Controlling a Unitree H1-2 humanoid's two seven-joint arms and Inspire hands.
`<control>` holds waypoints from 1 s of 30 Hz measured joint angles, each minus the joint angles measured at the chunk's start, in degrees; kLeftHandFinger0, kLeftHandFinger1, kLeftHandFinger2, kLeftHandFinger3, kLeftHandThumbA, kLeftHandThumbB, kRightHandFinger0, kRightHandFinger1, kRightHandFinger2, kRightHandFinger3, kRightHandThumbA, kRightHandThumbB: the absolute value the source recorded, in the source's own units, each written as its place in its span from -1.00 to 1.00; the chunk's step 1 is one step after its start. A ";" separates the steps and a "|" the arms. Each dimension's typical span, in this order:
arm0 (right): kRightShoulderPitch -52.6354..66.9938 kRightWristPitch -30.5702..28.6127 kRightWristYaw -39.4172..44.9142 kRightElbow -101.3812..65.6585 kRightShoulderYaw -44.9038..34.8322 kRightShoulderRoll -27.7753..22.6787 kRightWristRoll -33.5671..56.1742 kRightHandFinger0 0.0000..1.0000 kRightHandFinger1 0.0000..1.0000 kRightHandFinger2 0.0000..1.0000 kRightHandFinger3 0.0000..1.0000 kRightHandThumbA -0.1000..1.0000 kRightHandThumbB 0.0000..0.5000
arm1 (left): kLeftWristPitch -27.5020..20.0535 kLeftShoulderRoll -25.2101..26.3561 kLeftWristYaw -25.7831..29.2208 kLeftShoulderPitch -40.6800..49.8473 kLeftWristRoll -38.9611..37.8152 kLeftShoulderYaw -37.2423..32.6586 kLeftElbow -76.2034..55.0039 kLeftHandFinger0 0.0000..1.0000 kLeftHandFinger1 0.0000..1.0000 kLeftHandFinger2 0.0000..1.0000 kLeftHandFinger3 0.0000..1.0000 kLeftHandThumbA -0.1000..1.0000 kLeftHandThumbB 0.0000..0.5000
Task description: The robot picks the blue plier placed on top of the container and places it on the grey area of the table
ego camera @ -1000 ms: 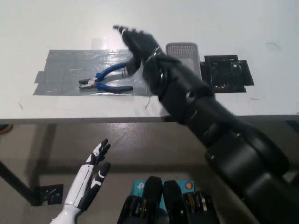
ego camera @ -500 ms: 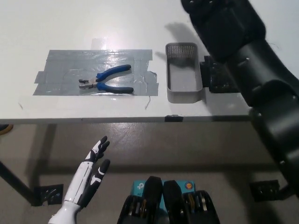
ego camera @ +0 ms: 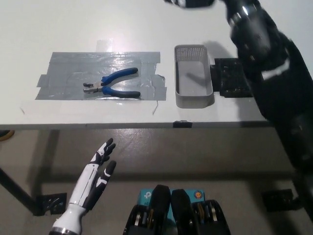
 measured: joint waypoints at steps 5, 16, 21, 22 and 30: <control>10.13 1.69 0.79 -8.99 -1.41 -2.47 1.16 1.00 1.00 1.00 1.00 1.00 0.30 | 0.01 -0.05 0.00 -1.95 -0.10 0.03 1.31 1.00 1.00 1.00 1.00 1.00 -0.17; 29.01 3.87 1.49 -28.79 -5.63 -6.05 5.25 1.00 1.00 1.00 1.00 1.00 0.22 | 0.01 -0.13 0.00 -4.02 -0.34 0.28 3.77 1.00 1.00 1.00 1.00 1.00 -0.27; 41.24 2.61 1.09 -40.15 -7.23 -3.52 8.21 1.00 1.00 1.00 1.00 1.00 -0.22 | -0.04 -0.37 0.02 -4.02 -1.15 1.17 4.08 1.00 1.00 1.00 1.00 1.00 -0.35; 44.05 1.38 0.73 -41.70 -7.83 -2.31 9.03 1.00 1.00 1.00 1.00 1.00 -0.20 | -0.07 -0.49 0.03 -3.99 -1.40 1.70 4.06 1.00 1.00 1.00 1.00 1.00 -0.34; 56.31 -6.07 -1.39 -32.06 -11.56 6.22 13.66 1.00 1.00 1.00 1.00 0.95 -0.33 | -0.16 -1.08 0.15 -3.09 -3.25 4.28 3.00 1.00 1.00 1.00 1.00 1.00 -0.42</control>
